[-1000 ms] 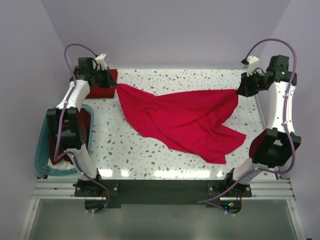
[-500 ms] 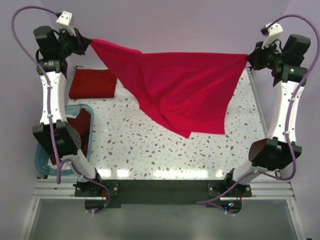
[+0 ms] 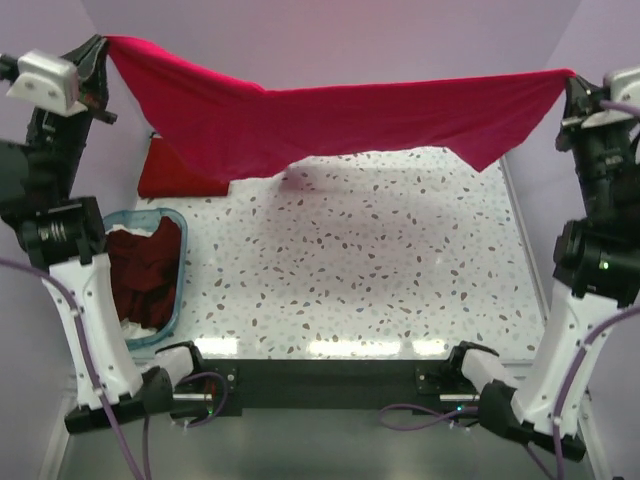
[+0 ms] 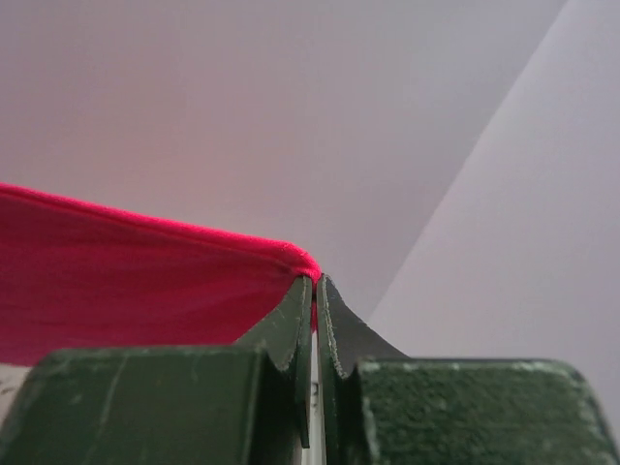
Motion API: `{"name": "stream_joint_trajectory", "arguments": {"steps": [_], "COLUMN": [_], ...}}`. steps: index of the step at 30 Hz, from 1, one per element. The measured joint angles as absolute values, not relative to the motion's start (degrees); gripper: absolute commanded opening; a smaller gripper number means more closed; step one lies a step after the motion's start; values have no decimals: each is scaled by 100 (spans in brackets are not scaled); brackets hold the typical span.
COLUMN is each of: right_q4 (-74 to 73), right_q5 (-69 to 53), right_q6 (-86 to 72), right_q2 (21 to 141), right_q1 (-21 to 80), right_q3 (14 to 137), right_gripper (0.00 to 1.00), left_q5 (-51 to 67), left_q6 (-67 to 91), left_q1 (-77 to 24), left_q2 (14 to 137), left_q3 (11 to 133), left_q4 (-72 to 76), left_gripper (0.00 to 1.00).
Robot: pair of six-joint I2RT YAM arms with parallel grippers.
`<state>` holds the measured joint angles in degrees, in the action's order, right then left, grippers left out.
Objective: Fold and stack the t-shirts
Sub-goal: Flatten the tshirt out
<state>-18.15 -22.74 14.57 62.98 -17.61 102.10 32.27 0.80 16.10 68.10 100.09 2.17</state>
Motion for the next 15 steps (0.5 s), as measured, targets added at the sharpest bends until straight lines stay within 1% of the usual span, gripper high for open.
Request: {"name": "stream_joint_trajectory", "arguments": {"steps": [5,8,12,15], "right_q4": [-1302,-1035,-784,-760], "right_q5": [-1811,-1553,-1315,-1302], "right_q6": [1590,1747,2003,2211], "right_q2": [5258,4860,4720,4807], "right_q1": [-1767,-1767,-1767,-1767], "right_q3": [9784,9719,9802,9837], "right_gripper": [0,0,0,0], "left_q5": [2567,2276,2091,2244], "left_q6": [-401,-624,-886,-1009], "left_q1": [1623,1629,1638,1638], "left_q2": [5564,5151,5013,5212], "left_q3": [9531,9539,9638,9863], "left_q4": [716,969,1170,1028], "left_gripper": [0,0,0,0]}}
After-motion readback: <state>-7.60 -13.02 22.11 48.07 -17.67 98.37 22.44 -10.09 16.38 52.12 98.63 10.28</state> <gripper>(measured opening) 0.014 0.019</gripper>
